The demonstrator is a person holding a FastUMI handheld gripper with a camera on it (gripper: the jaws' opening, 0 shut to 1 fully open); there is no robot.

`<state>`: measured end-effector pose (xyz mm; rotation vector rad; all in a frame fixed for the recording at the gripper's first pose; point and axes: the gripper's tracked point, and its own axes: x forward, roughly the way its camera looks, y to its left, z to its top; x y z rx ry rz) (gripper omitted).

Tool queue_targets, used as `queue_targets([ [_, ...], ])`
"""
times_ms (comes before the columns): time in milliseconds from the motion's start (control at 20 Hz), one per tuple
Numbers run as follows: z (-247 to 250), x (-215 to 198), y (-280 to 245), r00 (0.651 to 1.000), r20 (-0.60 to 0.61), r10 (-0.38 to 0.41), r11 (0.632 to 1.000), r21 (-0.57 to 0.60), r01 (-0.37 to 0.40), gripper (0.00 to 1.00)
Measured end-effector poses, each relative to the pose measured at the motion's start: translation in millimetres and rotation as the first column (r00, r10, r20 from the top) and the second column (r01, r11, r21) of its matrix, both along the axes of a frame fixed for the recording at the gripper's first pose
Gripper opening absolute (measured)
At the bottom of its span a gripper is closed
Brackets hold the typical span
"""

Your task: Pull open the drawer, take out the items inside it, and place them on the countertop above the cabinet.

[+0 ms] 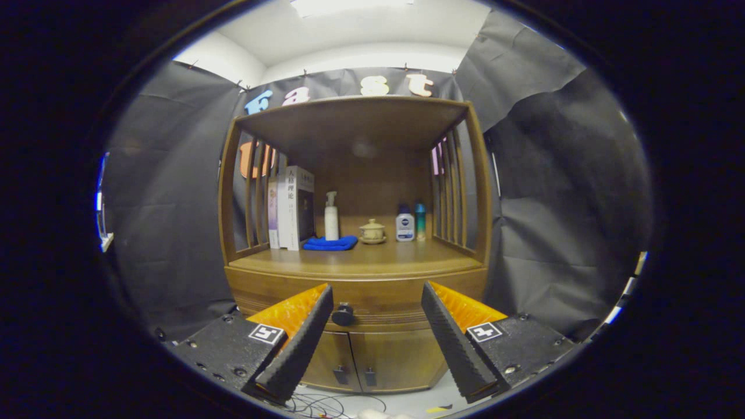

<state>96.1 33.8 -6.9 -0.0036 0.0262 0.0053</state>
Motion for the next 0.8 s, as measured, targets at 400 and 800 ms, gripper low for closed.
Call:
queue_targets([
  [400,-63,86,36,0.996,-0.090,0.006,0.999,-0.039,-0.010,1.00],
  [800,-109,123,42,0.989,-0.145,-0.016,0.997,-0.081,0.004,0.89],
])
